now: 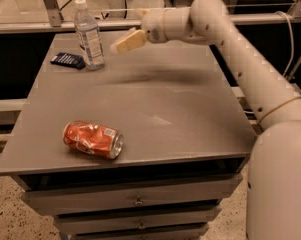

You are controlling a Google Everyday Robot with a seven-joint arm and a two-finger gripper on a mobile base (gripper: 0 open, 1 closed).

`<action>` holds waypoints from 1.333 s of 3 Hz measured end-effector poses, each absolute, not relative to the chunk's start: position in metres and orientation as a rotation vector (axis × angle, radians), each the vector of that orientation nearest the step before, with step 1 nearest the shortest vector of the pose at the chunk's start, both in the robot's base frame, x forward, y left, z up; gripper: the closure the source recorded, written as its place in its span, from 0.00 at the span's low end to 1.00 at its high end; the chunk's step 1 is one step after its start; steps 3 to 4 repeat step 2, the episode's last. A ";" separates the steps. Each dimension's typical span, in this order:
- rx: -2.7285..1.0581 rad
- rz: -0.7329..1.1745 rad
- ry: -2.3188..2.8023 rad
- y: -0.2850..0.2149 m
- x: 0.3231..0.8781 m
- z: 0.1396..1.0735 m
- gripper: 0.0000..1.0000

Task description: Move blue plastic bottle near rxbar blueberry

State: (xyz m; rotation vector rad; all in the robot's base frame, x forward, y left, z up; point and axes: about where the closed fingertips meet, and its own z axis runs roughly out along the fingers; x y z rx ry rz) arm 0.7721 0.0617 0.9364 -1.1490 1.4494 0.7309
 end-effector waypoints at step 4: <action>-1.161 0.659 1.403 -0.015 0.758 0.968 0.00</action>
Offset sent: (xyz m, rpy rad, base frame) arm -0.0111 -0.0673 0.0274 -0.0126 -0.0650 -0.0228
